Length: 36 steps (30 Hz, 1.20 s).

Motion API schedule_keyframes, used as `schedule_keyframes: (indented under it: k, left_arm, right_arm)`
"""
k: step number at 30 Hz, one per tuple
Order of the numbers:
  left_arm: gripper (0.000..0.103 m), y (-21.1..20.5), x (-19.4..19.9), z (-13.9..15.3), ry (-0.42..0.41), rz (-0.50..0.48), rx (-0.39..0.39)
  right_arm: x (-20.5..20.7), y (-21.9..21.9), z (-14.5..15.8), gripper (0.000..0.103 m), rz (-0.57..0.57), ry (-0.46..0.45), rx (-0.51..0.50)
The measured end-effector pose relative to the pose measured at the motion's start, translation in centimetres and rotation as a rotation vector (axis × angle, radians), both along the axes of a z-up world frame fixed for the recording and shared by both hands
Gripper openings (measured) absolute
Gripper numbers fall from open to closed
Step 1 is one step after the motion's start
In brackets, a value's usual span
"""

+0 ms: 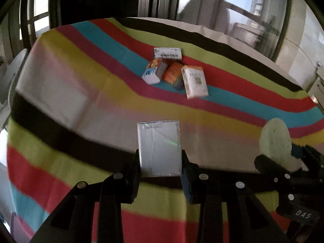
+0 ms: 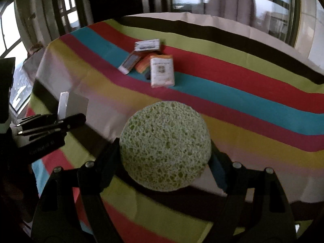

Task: Organize objects
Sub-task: 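Carry the green sponge and small white box over the bin with both tools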

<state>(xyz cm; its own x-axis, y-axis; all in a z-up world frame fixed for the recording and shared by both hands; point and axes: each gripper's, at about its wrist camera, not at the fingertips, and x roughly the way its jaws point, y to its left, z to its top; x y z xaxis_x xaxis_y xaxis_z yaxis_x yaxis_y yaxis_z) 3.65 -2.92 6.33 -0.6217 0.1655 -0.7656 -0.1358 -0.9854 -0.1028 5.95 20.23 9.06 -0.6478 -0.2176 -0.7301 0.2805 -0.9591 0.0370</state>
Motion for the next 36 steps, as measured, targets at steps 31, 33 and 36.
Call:
schedule_keyframes:
  k: [31,33,36]
  left_arm:
    - [0.036,-5.5,16.2,0.1,0.011,0.081,-0.004]
    - [0.036,-6.0,17.0,0.2,0.016,0.089,-0.001]
    - [0.036,-6.9,18.1,0.3,0.021,0.103,0.001]
  right_arm:
    - [14.8,-5.2,2.7,0.082,0.132,0.067,0.111]
    - [15.6,-5.8,2.9,0.082,0.142,0.074,0.117]
    - [16.7,-6.9,3.2,0.082,0.166,0.087,0.126]
